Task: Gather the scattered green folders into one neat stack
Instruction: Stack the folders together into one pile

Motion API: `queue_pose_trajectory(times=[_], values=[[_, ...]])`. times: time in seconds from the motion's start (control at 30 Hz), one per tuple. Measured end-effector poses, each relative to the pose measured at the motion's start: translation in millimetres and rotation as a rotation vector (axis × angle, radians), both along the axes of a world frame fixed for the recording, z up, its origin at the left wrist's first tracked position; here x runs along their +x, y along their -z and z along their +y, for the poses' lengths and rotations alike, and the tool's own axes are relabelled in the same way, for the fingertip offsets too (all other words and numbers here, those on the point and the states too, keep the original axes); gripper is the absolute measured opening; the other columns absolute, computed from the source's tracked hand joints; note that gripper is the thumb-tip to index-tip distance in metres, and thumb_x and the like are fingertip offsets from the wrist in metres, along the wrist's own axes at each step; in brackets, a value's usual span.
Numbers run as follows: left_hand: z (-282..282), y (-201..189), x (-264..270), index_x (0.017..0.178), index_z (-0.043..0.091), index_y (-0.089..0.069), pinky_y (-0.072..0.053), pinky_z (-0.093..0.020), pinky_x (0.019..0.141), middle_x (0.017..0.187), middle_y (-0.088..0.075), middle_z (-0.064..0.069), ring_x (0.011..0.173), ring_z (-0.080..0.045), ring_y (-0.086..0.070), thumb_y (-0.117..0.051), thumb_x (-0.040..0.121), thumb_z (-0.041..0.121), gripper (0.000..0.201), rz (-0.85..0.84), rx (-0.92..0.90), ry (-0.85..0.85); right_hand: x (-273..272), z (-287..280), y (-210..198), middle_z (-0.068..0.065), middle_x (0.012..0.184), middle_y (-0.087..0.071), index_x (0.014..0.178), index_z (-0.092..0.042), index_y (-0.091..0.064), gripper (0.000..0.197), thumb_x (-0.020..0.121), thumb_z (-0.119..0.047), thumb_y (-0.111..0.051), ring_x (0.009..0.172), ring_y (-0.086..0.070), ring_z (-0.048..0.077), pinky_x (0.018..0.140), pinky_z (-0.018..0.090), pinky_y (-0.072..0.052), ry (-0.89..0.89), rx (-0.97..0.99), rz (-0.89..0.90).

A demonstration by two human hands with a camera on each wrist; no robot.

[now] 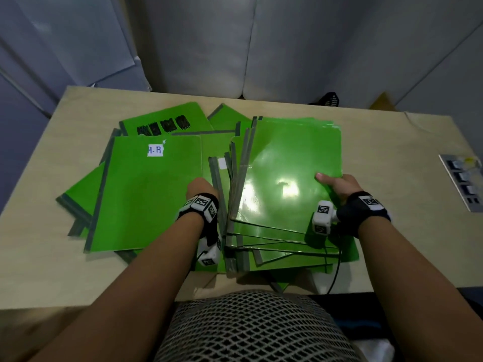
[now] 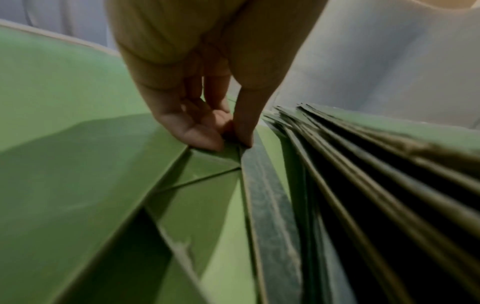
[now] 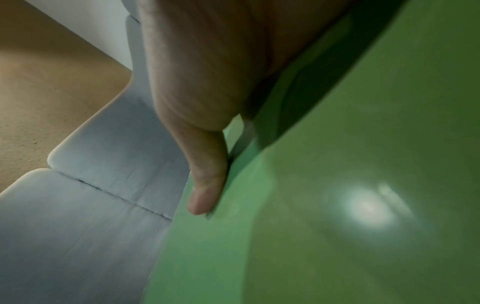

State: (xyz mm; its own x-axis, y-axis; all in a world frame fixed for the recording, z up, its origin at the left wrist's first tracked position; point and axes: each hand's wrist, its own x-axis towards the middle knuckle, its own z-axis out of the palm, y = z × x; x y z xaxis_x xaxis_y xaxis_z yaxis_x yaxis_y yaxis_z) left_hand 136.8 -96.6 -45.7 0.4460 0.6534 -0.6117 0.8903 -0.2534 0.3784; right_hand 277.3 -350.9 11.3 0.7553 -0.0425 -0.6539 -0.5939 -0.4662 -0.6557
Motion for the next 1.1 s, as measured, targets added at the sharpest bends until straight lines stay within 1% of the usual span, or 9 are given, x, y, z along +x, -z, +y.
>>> queue_pose_trajectory(times=[0.1,0.23,0.33,0.43,0.67,0.77,0.87,0.93,1.1], values=[[3,-2,1,0.061,0.002,-0.049,-0.046,-0.030,0.066,0.086,-0.062,-0.020,0.079,-0.030,-0.061,-0.060,0.091,0.018,0.036,-0.040,0.031,0.021,-2,0,-5,0.013,0.135,-0.046,0.143,-0.011,-0.035,0.110,0.055,-0.048,-0.090,0.115,-0.049,0.045,0.085,0.073,-0.044,0.003,-0.003,0.008],[-3,3,2,0.059,0.005,-0.039,-0.038,-0.029,0.062,0.072,-0.053,-0.012,0.074,-0.026,-0.051,-0.050,0.096,0.016,0.040,-0.114,0.000,0.008,-7,2,-11,0.022,0.146,-0.038,0.145,-0.011,-0.033,0.102,0.064,-0.042,-0.086,0.121,-0.045,0.048,0.082,0.075,-0.042,0.027,0.020,0.020],[-4,-4,1,0.099,-0.004,-0.053,-0.047,-0.037,0.072,0.111,-0.061,-0.022,0.095,-0.034,-0.060,-0.042,0.098,0.012,0.019,-0.230,-0.055,-0.085,-16,9,-21,0.025,0.150,-0.032,0.147,-0.011,-0.028,0.094,0.073,-0.034,-0.082,0.127,-0.040,0.049,0.068,0.065,-0.053,0.048,0.024,0.052],[17,-18,-12,0.139,-0.006,-0.027,-0.047,-0.044,0.089,0.129,-0.053,-0.027,0.114,-0.039,-0.056,-0.036,0.099,0.007,0.042,-0.295,-0.028,-0.186,-21,18,-26,0.026,0.152,-0.029,0.150,-0.010,-0.022,0.090,0.082,-0.032,-0.075,0.133,-0.036,0.046,0.049,0.040,-0.047,0.014,0.020,0.053],[136,-18,-76,0.118,-0.004,-0.049,-0.047,-0.042,0.082,0.112,-0.058,-0.022,0.099,-0.039,-0.058,-0.058,0.092,0.020,0.037,-0.170,0.078,-0.224,-33,44,-12,0.020,0.124,-0.050,0.145,-0.004,-0.030,0.091,0.077,-0.039,-0.078,0.110,-0.051,0.040,0.093,0.054,-0.046,-0.066,-0.103,-0.016],[150,-15,-95,0.094,0.001,-0.063,-0.048,-0.035,0.081,0.097,-0.059,-0.022,0.087,-0.034,-0.058,-0.061,0.089,0.009,0.010,-0.108,0.102,-0.132,-40,46,-4,0.019,0.122,-0.052,0.144,-0.001,-0.031,0.084,0.082,-0.039,-0.073,0.103,-0.052,0.037,0.090,0.047,-0.044,-0.083,-0.148,-0.029],[155,-12,-104,0.121,0.000,-0.061,-0.041,-0.043,0.104,0.131,-0.054,-0.024,0.122,-0.040,-0.050,-0.061,0.088,0.017,0.038,-0.095,0.210,-0.247,-46,48,-2,0.014,0.111,-0.050,0.143,-0.002,-0.034,0.079,0.084,-0.041,-0.071,0.097,-0.051,0.036,0.084,0.046,-0.044,-0.082,-0.183,-0.029],[152,-15,-108,0.144,0.002,-0.032,-0.026,-0.049,0.114,0.151,-0.026,-0.024,0.140,-0.040,-0.025,-0.073,0.078,0.039,0.086,-0.012,0.193,-0.352,-49,51,-3,0.015,0.106,-0.052,0.141,-0.003,-0.037,0.079,0.082,-0.044,-0.072,0.093,-0.053,0.035,0.083,0.046,-0.047,-0.085,-0.198,-0.025],[156,-15,-114,0.152,0.004,0.006,-0.019,-0.053,0.116,0.158,-0.009,-0.022,0.146,-0.041,-0.012,-0.080,0.062,0.056,0.134,-0.016,0.110,-0.349,-54,51,-2,0.016,0.104,-0.062,0.138,0.000,-0.039,0.080,0.081,-0.044,-0.073,0.093,-0.059,0.035,0.080,0.045,-0.052,-0.053,-0.214,-0.008]])
